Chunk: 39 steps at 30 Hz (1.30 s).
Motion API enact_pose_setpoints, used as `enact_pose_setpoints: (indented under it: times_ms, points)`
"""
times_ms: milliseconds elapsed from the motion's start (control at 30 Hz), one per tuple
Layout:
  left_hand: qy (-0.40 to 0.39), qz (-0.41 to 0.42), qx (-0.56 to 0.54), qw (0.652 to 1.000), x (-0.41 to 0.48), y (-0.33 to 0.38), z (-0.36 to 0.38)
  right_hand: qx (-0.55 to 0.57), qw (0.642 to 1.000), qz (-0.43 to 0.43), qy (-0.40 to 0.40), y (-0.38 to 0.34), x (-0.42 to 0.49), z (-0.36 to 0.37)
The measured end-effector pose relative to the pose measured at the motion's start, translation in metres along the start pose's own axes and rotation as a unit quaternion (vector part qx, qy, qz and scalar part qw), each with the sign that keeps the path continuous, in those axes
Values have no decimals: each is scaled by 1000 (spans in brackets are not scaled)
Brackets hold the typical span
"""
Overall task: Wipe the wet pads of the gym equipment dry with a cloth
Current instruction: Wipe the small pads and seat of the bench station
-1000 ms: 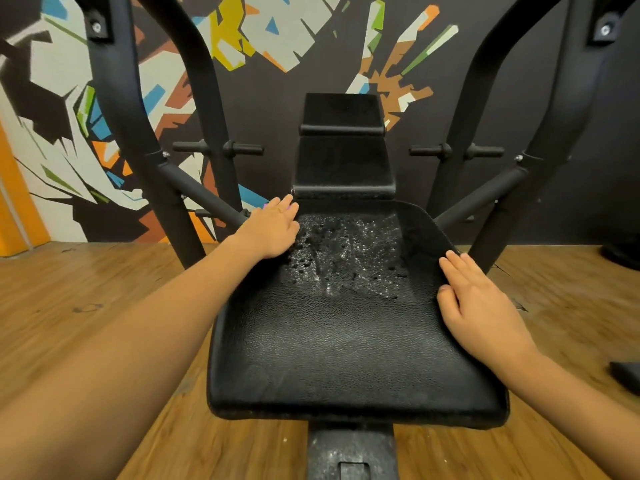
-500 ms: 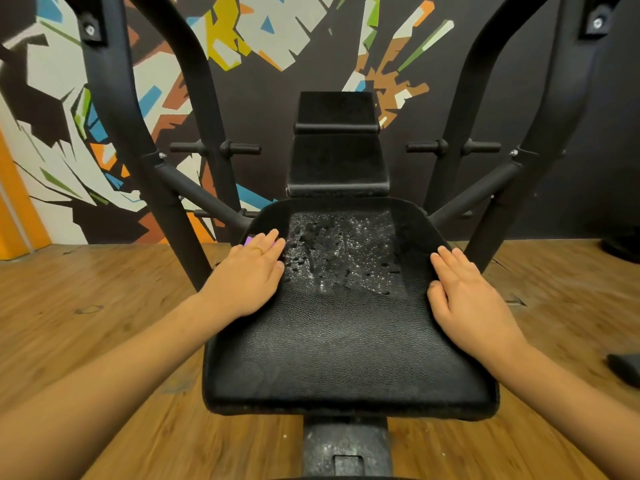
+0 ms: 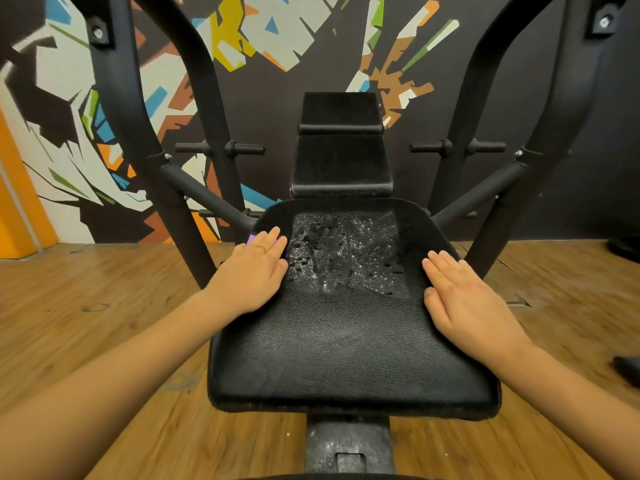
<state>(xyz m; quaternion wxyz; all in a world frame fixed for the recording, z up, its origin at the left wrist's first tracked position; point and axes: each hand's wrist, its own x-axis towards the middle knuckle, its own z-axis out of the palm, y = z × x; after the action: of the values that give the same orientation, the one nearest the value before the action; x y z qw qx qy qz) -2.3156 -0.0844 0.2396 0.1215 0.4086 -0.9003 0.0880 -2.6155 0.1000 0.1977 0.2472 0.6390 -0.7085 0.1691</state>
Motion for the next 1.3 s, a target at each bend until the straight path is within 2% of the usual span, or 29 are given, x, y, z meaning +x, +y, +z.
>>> enact_pose_setpoints:
  times_ms: [300,534,801,1035,1302]
  points:
    - [70,36,5,997,-119,42,41,7,1000,0,12,-2,0,-3]
    - [88,68,34,993,-87,53,35,20,1000,12,8,-4,1,-2]
    - [90,198,23,976,-44,120,38,37,999,31,6,-4,0,-2]
    - [120,212,4,970,-30,148,38,50,998,46,12,-5,-1,-3]
    - [93,236,14,967,-46,131,36,61,997,53,4,-6,0,-5]
